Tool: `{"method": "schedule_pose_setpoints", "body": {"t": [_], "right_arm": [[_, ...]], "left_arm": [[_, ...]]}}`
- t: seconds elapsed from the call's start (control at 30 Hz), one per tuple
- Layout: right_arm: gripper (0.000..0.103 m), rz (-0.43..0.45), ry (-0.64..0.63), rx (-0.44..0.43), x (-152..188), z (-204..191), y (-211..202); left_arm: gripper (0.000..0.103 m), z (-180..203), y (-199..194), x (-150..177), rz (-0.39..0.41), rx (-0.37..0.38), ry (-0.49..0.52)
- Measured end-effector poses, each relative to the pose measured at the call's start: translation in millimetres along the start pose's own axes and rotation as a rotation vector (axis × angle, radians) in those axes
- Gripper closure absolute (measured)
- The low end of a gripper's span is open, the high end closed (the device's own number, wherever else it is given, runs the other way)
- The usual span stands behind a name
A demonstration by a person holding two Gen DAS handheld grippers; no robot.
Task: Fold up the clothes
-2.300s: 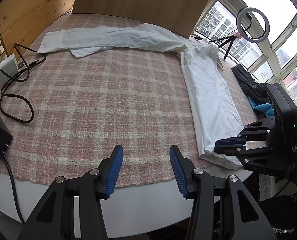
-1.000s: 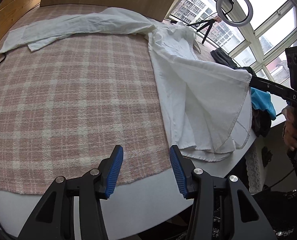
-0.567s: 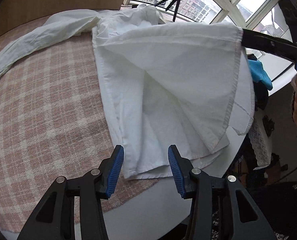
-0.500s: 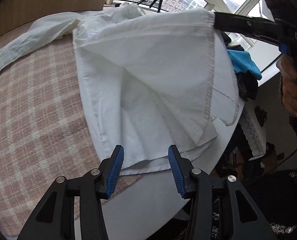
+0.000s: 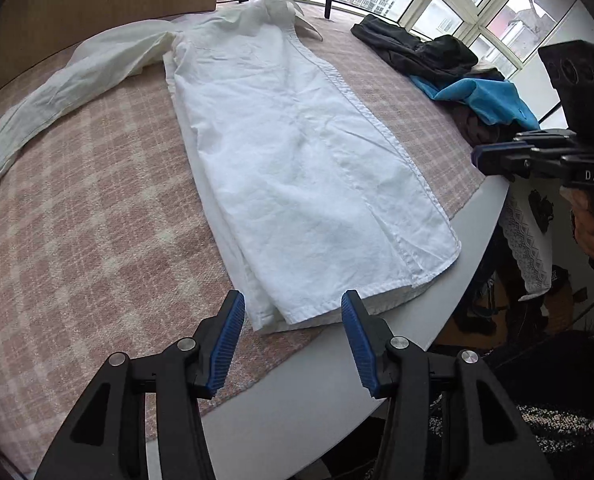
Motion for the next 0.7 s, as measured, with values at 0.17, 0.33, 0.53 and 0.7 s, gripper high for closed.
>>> {"method": "schedule_pose_setpoints", "body": {"t": [0.17, 0.33, 0.53, 0.7], "right_arm": [[0.095, -0.062, 0.033, -0.001, 52.5, -0.2, 20.3], [0.095, -0.064, 0.02, -0.006, 71.2, 5.5, 30.8], [0.095, -0.023, 0.012, -0.041, 85.8, 15.0, 23.2], [0.092, -0.029, -0.009, -0.064, 103.2, 8.0, 29.3]], "left_arm": [[0.054, 3.1, 10.9, 13.1, -0.075, -0.027, 0.043], [0.058, 6.4, 28.5, 7.6, -0.114, -0.04, 0.003], [0.088, 10.3, 22.3, -2.7, -0.142, -0.087, -0.025], [0.089, 14.5, 13.2, -14.8, -0.151, -0.116, -0.02]]}}
Point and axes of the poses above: each gripper's, at about its wrist camera, not at the fingertips, and y roughly the way its jaws point, z to its right, x to its underside, the point moved 9 cm from there along y, roughly the way its jaws point, and after that the axes turned 9 degrees about -y, right-handed, at the moved point
